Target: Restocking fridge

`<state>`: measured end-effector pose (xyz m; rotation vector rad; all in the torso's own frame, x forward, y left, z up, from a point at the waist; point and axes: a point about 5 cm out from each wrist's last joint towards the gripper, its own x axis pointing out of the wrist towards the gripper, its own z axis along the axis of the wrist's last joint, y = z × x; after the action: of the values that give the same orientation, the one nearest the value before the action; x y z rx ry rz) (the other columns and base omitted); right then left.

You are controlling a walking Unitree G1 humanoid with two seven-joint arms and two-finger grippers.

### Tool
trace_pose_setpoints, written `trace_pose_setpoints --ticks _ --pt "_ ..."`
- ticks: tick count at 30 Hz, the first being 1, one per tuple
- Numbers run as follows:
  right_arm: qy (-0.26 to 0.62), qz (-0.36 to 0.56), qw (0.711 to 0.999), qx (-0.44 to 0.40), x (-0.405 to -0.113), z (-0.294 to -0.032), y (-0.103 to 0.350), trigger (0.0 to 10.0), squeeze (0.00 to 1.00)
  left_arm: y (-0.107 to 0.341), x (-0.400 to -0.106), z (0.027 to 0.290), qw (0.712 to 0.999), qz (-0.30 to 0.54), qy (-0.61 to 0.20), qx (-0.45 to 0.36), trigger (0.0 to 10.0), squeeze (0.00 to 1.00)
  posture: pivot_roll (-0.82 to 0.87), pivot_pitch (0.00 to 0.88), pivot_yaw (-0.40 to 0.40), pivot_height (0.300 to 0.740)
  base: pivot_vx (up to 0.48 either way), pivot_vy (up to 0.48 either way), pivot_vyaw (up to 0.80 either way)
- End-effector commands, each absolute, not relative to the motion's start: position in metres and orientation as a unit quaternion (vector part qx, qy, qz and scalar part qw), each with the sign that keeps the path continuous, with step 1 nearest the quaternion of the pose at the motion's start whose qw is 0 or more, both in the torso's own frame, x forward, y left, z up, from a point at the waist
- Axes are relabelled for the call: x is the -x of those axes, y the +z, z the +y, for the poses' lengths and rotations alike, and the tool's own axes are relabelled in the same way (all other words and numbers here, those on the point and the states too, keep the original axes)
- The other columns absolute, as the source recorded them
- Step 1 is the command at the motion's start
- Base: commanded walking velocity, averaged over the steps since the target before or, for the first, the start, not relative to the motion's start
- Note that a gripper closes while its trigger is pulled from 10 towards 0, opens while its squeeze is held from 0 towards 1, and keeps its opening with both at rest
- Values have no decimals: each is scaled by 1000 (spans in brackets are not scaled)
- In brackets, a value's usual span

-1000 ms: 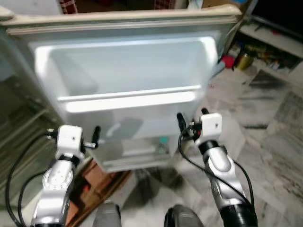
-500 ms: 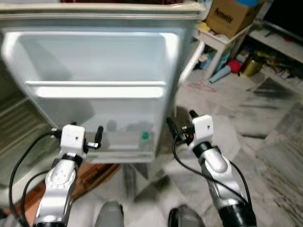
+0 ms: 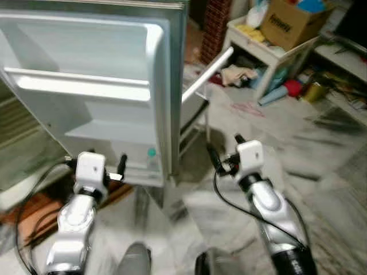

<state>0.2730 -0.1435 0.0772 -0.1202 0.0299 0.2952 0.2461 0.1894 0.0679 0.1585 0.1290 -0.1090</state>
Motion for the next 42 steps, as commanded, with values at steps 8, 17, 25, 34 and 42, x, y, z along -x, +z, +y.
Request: trace_pose_setpoints --ticks 8,17,25,34,42 --pt "142 5 988 65 -276 -143 81 10000 0 69 -246 189 993 63 -58 -87 10000 0 37 139 -27 740 0 -359 800" --pt "134 -2 988 73 -276 -143 81 10000 0 68 -247 189 993 63 -60 -85 10000 0 37 137 -26 740 0 -316 800" --pt "146 -3 987 71 -277 -141 81 10000 0 68 -247 188 993 62 -58 -78 10000 0 42 136 -37 740 0 -212 798" --pt "158 -13 986 59 -280 -134 84 10000 0 69 -246 189 994 54 -59 -70 10000 0 51 137 -33 740 0 0 796" --pt "136 -22 989 56 -281 -139 87 10000 0 71 -246 188 994 48 -68 -68 10000 0 42 157 -28 740 238 0 584"
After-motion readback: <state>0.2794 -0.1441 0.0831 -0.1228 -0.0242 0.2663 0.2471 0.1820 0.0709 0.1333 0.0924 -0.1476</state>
